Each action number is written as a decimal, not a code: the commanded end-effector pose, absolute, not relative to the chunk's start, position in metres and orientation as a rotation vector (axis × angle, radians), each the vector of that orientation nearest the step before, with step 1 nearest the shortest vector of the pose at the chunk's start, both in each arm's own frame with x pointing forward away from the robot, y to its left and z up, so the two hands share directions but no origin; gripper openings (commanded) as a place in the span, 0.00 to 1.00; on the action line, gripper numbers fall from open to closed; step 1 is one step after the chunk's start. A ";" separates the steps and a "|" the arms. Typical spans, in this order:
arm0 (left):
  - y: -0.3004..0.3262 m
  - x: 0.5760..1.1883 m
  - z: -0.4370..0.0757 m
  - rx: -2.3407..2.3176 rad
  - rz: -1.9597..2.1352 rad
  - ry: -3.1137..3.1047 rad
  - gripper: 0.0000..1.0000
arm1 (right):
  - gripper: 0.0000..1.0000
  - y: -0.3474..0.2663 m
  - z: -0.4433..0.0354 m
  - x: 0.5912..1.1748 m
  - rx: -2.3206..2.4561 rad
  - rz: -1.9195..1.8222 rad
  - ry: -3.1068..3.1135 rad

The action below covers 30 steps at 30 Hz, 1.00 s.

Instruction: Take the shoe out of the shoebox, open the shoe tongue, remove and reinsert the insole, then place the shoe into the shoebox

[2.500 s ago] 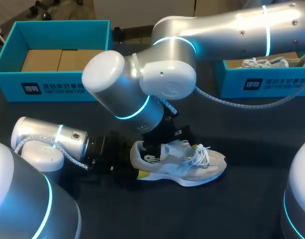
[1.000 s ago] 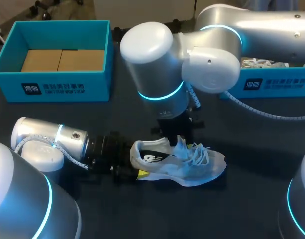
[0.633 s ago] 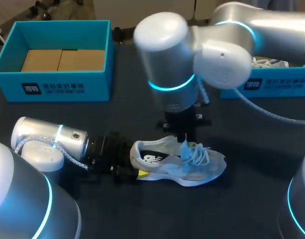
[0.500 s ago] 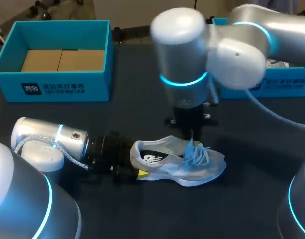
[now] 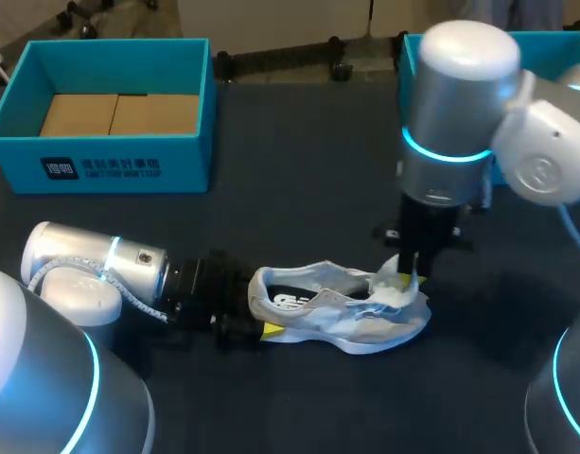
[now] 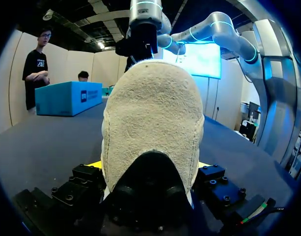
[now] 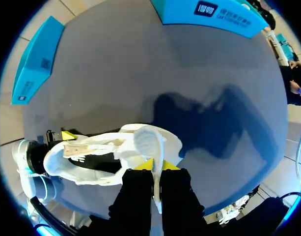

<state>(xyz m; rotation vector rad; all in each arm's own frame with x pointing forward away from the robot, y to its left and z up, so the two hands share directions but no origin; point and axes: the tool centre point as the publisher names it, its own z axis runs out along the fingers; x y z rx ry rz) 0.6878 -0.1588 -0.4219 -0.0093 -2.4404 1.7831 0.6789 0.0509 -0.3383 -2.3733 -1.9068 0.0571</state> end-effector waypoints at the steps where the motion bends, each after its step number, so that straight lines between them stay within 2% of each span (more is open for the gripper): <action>1: -0.159 0.686 -0.424 -0.007 1.781 -2.444 0.00 | 0.00 0.030 -0.353 0.678 -2.184 -0.313 -1.739; 4: -0.159 0.686 -0.424 -0.007 1.781 -2.444 0.00 | 0.00 0.027 -0.358 0.678 -2.162 -0.327 -1.732; 6: -0.159 0.686 -0.424 -0.007 1.781 -2.444 0.00 | 0.06 0.025 -0.361 0.677 -2.155 -0.334 -1.719; 9: -0.159 0.686 -0.424 -0.007 1.781 -2.444 0.00 | 0.08 0.021 -0.361 0.675 -2.155 -0.343 -1.711; 11: -0.159 0.686 -0.424 -0.007 1.781 -2.444 0.00 | 0.18 0.019 -0.358 0.673 -2.158 -0.347 -1.710; 13: -0.159 0.686 -0.424 -0.007 1.781 -2.444 0.00 | 0.22 0.019 -0.355 0.672 -2.161 -0.349 -1.718; 18: -0.159 0.686 -0.424 -0.007 1.781 -2.444 0.00 | 0.39 0.020 -0.341 0.670 -2.180 -0.348 -1.761; 30: -0.159 0.686 -0.424 -0.007 1.781 -2.444 0.00 | 0.44 0.038 -0.293 0.671 -2.260 -0.259 -1.949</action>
